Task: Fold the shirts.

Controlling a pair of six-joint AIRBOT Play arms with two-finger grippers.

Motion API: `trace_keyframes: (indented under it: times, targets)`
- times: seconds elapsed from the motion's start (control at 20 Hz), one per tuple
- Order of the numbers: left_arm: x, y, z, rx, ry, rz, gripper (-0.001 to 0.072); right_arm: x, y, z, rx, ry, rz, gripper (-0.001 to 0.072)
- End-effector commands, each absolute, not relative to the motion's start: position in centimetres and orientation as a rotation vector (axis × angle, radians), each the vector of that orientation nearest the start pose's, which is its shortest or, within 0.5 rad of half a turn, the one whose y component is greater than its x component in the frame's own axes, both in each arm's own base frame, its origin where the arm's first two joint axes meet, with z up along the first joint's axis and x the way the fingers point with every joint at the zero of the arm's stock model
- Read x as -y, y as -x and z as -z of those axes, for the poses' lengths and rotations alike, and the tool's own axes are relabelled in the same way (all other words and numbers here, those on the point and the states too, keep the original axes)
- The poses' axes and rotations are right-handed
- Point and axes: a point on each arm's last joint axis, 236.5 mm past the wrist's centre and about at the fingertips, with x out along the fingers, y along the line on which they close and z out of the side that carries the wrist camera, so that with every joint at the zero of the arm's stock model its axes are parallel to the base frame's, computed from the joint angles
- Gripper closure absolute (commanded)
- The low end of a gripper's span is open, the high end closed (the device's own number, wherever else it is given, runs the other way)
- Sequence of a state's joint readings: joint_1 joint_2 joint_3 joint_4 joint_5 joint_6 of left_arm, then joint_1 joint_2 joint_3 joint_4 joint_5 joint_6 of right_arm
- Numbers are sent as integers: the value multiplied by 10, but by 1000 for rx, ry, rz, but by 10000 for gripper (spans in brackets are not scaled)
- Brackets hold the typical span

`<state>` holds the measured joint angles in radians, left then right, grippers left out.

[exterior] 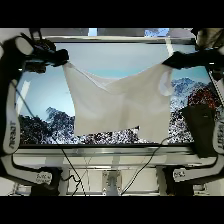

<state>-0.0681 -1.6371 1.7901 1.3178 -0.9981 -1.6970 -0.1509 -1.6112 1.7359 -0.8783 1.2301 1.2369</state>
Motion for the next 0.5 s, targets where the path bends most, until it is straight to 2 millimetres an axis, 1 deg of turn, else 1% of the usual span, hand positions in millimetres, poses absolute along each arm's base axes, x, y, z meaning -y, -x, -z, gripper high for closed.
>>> trace_keyframes:
  times: [0.0,0.05,0.1,0.15,0.2,0.25,0.3,0.35,0.4,0.45]
  targets:
    - [67,-618,-58,-776,419,16,701,-55,-584,-25,-912,-400,-326,687]
    - [61,-628,-55,-754,423,3,701,-38,-599,-22,-864,-432,-273,687]
    - [54,-637,-57,-728,417,-3,698,-20,-611,-26,-804,-439,-222,685]
    - [51,-644,-61,-705,421,-4,657,-3,-621,-35,-745,-446,-181,678]
    - [49,-648,-70,-681,422,-2,390,11,-628,-47,-688,-468,-150,547]
    - [48,-651,-81,-659,421,1,88,21,-632,-56,-653,-493,-132,308]
    - [48,-652,-93,-646,420,7,10,29,-629,-62,-647,-512,-128,226]
    - [48,-650,-103,-649,417,10,10,36,-622,-64,-668,-510,-130,228]
    - [45,-644,-110,-675,372,17,11,48,-609,-62,-714,-487,-126,238]
    - [39,-635,-114,-705,315,17,13,61,-591,-56,-783,-467,-117,238]
